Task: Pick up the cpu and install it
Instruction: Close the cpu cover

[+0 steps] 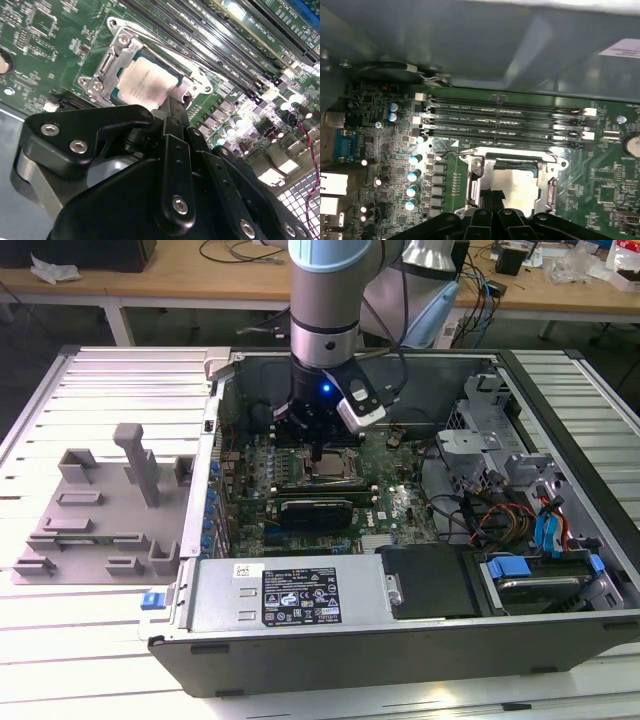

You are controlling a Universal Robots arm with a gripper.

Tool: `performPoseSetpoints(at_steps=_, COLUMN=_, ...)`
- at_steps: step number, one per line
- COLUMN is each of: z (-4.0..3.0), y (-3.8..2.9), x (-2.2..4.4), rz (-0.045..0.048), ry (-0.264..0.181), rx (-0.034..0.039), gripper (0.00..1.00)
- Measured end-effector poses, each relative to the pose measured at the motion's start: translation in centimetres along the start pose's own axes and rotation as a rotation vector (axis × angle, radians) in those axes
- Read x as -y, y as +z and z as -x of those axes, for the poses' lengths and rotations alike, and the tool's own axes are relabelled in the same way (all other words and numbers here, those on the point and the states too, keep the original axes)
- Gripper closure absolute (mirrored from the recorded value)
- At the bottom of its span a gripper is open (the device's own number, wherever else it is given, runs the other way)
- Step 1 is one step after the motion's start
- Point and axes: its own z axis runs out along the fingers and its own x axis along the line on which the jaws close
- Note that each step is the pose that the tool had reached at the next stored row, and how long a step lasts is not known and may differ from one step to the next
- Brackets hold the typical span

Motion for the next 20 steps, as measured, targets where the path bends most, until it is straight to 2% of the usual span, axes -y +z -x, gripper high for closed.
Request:
performPoseSetpoints(at_steps=1, z=-0.14, y=0.17, x=-0.01, rz=0.0000, ry=0.000, rx=0.0000, gripper=0.89)
performPoseSetpoints(at_steps=13, z=-0.31, y=0.43, x=-0.02, rz=0.0000, ry=0.000, rx=-0.0001, gripper=0.89)
performPoseSetpoints(at_steps=20, z=-0.68, y=1.50, x=-0.03, rz=-0.0001, ry=0.000, rx=0.0001, gripper=0.89)
